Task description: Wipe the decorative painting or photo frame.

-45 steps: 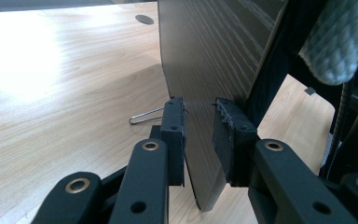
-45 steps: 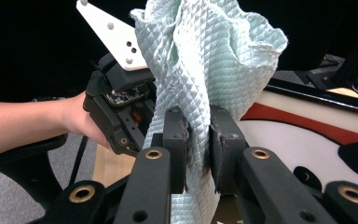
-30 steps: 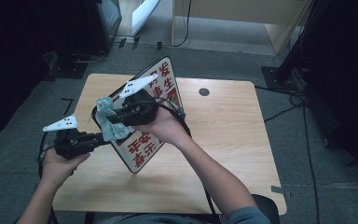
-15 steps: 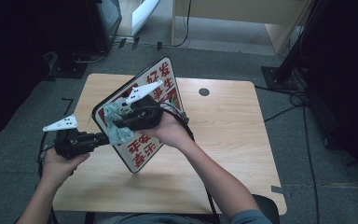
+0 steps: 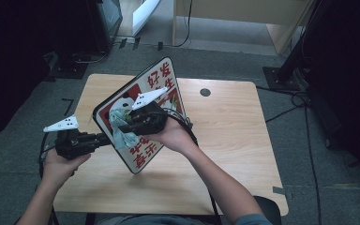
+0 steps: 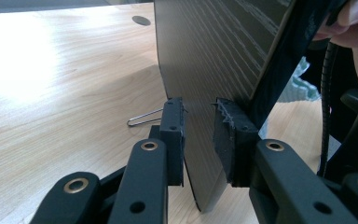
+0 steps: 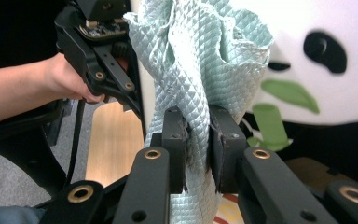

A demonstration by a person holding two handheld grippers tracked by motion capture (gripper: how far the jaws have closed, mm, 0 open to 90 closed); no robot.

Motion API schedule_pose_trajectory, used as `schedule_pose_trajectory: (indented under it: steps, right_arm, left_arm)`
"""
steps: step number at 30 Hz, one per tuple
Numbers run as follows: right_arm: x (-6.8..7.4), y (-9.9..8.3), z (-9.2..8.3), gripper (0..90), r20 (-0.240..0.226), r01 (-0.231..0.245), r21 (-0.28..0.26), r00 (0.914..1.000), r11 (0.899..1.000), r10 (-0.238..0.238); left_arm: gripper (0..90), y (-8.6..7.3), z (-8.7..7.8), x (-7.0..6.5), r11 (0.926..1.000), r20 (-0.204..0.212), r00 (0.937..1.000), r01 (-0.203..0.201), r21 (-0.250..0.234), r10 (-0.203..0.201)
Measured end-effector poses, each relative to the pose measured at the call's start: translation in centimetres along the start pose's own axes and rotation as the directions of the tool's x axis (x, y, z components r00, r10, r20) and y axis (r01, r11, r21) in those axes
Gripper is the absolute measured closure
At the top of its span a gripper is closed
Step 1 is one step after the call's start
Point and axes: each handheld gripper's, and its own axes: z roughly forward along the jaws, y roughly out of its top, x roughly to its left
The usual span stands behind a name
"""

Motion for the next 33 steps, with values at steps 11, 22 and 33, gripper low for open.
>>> schedule_pose_trajectory:
  steps: [11,22,33]
  right_arm:
    - [-0.2,-1.3,0.2,78.6,-0.003,-0.018,-0.001,0.9998,1.0,0.018]
    - [-0.2,-3.0,0.6,78.6,0.013,-0.015,0.01,0.9998,1.0,0.015]
    - [-0.2,-5.0,1.2,78.5,0.025,-0.018,0.033,0.9995,0.999,0.017]
  left_arm:
    - [73.7,0.1,0.1,0.0,1.0,0.008,0.9999,-0.007,0.007,0.007]
    - [73.7,0.1,0.2,-0.1,0.9999,0.01,0.9999,-0.011,0.009,0.011]
    - [73.7,0.1,0.2,0.0,0.9999,0.014,0.9998,-0.012,0.01,0.012]
